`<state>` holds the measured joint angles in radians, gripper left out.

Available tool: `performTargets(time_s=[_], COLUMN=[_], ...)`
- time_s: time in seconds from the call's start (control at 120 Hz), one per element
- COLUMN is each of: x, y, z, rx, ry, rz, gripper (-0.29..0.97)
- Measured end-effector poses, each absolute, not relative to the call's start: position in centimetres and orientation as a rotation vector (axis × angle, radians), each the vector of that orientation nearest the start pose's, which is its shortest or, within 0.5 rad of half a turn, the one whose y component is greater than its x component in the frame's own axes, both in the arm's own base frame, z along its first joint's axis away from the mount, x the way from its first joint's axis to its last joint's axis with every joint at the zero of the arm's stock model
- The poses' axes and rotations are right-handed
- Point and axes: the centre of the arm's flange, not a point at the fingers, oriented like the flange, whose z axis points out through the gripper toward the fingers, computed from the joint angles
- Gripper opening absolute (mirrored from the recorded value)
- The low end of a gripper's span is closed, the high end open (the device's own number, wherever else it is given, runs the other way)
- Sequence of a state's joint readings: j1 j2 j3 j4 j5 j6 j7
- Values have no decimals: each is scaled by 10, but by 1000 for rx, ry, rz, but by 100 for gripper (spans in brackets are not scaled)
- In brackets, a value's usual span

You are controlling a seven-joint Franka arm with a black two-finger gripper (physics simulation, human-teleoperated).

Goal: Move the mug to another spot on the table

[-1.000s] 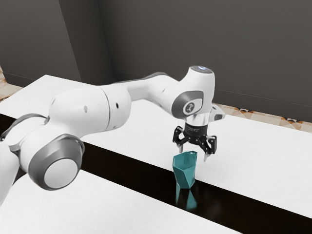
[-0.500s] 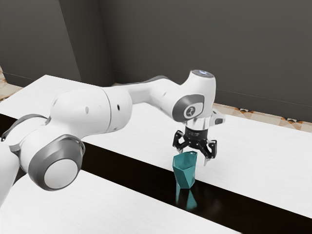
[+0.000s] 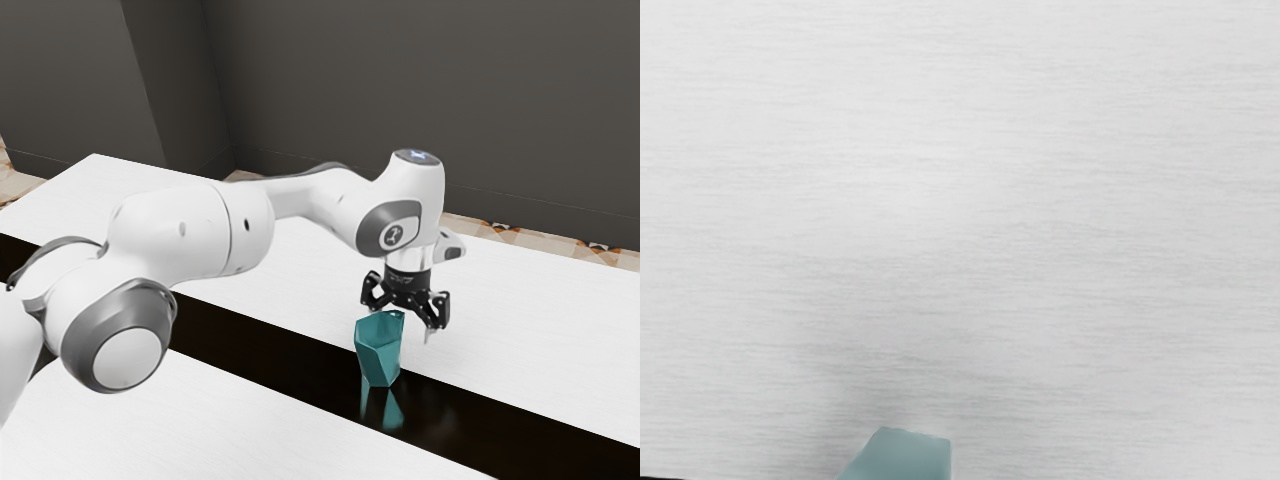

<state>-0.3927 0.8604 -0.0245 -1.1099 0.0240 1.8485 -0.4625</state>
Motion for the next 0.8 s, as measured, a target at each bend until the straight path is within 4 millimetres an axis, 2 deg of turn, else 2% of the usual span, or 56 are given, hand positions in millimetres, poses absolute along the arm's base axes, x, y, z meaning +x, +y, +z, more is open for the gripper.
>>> performTargets(time_s=[0.167, 0.483, 0.65, 0.8], x=[691, 692, 692, 692], y=[-298, -297, -297, -294], z=[282, 283, 285, 293], rx=[-3082, -3078, -3071, -3044], ry=[-55, -36, -20, -1], rz=[168, 157, 154, 165], gripper=[63, 22, 10, 3])
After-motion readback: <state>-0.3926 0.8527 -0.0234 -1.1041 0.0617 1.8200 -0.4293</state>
